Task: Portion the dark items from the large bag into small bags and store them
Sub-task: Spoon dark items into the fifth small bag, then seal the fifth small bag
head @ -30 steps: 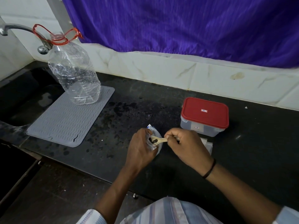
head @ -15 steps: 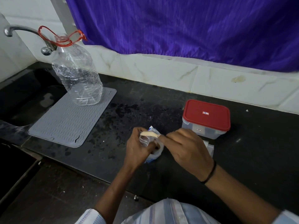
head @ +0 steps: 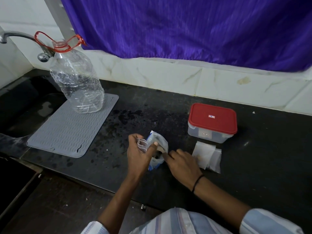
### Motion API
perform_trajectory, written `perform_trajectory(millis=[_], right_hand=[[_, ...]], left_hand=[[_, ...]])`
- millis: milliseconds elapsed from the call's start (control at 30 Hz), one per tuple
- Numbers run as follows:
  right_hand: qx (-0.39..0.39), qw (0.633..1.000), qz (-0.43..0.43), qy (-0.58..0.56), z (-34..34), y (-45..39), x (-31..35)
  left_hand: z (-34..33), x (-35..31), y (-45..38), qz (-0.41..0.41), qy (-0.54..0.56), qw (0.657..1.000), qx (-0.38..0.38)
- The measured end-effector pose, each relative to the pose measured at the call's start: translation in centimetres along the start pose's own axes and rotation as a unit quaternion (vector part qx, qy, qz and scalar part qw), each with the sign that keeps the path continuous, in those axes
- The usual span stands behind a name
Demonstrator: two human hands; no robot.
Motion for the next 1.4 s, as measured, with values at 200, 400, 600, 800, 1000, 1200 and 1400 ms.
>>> perform_trajectory(millis=[200,400,600,800,1000,1200,1400], right_hand=[[0.114,0.992,-0.036,-0.050,-1.6,0.7,0.7],[0.127,0.983,-0.079,-0.110,-0.5,-0.4,1.3],[-0.092,0.899,-0.153,-0.399,3.5,-0.4,0.9],[-0.076,0.902,-0.154,-0.397,5.6,-0.5,-0.2],[-0.119,0.844,-0.261,-0.453,5.5,1.0,-1.4],[-0.152,0.791,-0.334,-0.489,4.3,2.7,-3.1],[-0.199,0.787,-0.349,-0.469,3.5,3.7,-4.5]], left_hand=[[-0.2,0.7,0.2,0.037,0.010,0.999,0.025],[-0.5,0.7,0.4,0.028,-0.019,0.999,0.036],[-0.8,-1.0,0.7,-0.027,-0.070,0.996,0.045],[-3.4,-2.6,1.0,-0.069,-0.148,0.982,0.091],[-5.5,-2.3,1.3,-0.065,-0.131,0.969,0.197],[-6.4,-2.1,2.2,0.023,0.041,0.954,0.297],[-9.4,-1.9,1.0,0.070,0.052,0.965,0.248]])
Point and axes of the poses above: each hand's wrist, its own y-axis away from the middle knuckle, its own z-axis out of the back of the hand, x = y × z, the point moved 1 cm from there along -y, towards the middle knuckle
